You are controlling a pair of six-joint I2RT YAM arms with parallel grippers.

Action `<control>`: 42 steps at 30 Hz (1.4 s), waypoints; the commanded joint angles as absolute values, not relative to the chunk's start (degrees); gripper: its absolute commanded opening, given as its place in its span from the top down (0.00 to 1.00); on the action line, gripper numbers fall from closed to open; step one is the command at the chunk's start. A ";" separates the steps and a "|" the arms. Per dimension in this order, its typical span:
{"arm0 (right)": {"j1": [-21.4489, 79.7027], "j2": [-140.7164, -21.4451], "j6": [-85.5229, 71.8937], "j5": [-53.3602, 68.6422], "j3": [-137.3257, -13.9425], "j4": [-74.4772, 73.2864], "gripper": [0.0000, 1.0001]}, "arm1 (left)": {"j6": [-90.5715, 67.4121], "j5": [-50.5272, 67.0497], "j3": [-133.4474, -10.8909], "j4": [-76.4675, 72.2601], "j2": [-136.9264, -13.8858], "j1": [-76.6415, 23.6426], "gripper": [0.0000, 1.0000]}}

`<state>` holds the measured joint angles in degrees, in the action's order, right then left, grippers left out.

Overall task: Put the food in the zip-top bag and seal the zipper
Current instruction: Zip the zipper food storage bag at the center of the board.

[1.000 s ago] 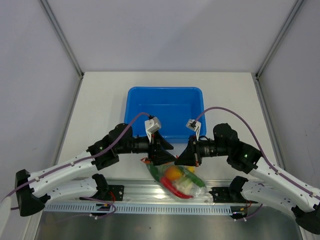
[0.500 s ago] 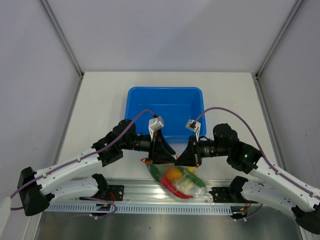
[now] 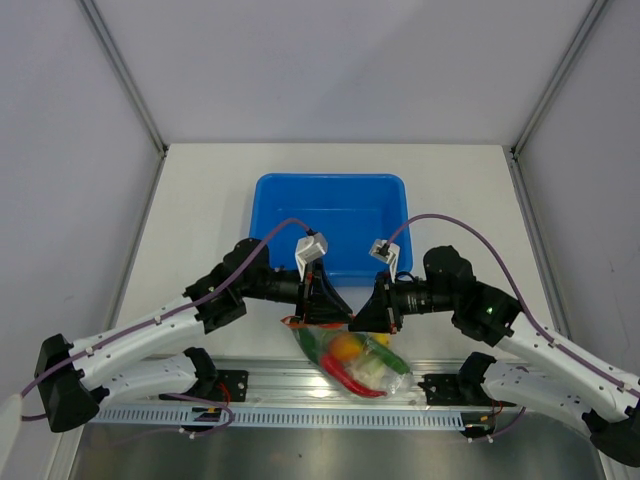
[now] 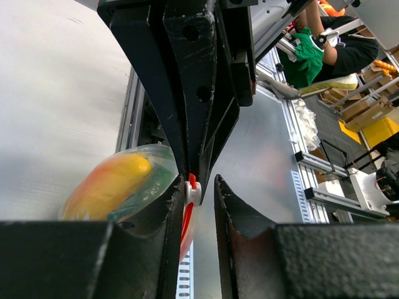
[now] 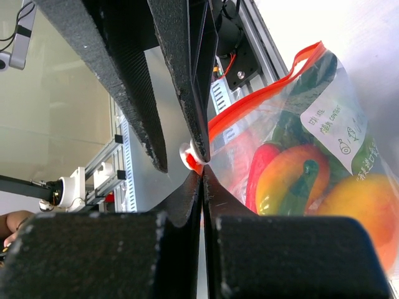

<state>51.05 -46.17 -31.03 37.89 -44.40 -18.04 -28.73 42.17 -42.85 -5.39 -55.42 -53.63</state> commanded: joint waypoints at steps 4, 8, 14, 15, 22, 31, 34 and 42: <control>51.42 -46.05 -30.32 36.91 -47.37 -16.26 1.00 | -29.18 44.30 -42.10 -7.91 -54.14 -53.26 0.75; 51.50 -45.70 -31.11 37.26 -47.02 -14.94 1.00 | -28.57 43.51 -42.10 -6.24 -53.96 -53.26 0.75; 51.50 -45.53 -32.17 37.62 -47.20 -13.80 1.00 | -28.30 42.81 -42.10 -5.45 -53.35 -53.26 0.80; 51.42 -45.53 -32.25 37.70 -47.20 -13.62 1.00 | -28.30 42.63 -42.10 -5.19 -53.26 -53.26 0.82; 51.42 -45.70 -33.31 37.53 -46.93 -12.48 1.00 | -28.30 42.19 -42.27 -4.57 -53.44 -53.26 0.99; 51.42 -45.88 -34.01 37.53 -46.67 -11.69 1.00 | -28.13 41.75 -41.92 -4.13 -53.61 -53.26 0.80; 51.42 -45.70 -34.10 37.79 -46.41 -11.34 1.00 | -28.12 41.84 -41.92 -4.04 -53.61 -53.26 0.85; 51.42 -45.09 -33.75 36.57 -46.23 -11.69 1.00 | -27.69 40.96 -42.01 -2.82 -53.44 -53.26 1.00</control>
